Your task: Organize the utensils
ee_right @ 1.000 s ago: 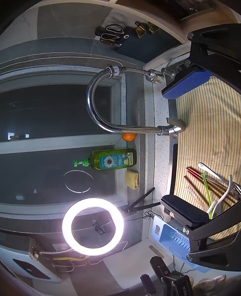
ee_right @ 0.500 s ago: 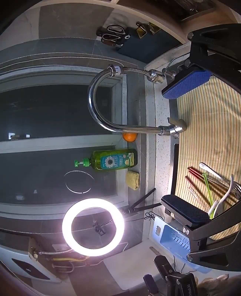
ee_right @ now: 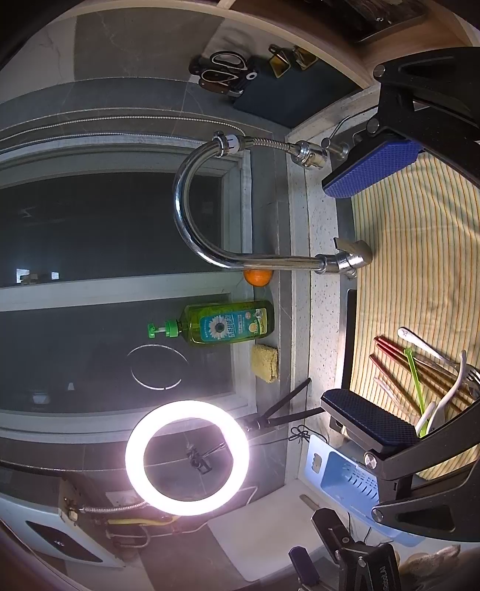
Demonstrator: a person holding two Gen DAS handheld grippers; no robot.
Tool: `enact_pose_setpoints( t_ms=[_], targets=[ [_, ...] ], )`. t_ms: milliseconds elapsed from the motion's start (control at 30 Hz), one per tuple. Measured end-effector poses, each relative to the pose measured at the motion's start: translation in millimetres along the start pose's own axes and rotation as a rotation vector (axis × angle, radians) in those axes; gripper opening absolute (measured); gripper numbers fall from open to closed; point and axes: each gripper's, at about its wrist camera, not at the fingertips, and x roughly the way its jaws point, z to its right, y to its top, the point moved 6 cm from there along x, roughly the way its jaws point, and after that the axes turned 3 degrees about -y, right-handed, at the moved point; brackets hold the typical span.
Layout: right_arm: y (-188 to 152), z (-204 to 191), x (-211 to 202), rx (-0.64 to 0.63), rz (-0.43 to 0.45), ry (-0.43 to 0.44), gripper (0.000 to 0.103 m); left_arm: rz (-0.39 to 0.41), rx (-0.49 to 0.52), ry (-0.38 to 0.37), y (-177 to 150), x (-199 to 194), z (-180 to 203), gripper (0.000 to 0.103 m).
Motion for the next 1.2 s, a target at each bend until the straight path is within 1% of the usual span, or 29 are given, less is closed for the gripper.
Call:
enact_pose_setpoints(
  t_ms=[1200],
  targets=[
    [-2.2,3.0,4.1,0.002,-0.008,0.002,0.102,-0.015,0.017,-0.008,-1.5,5.6,7.8,0.103]
  ],
)
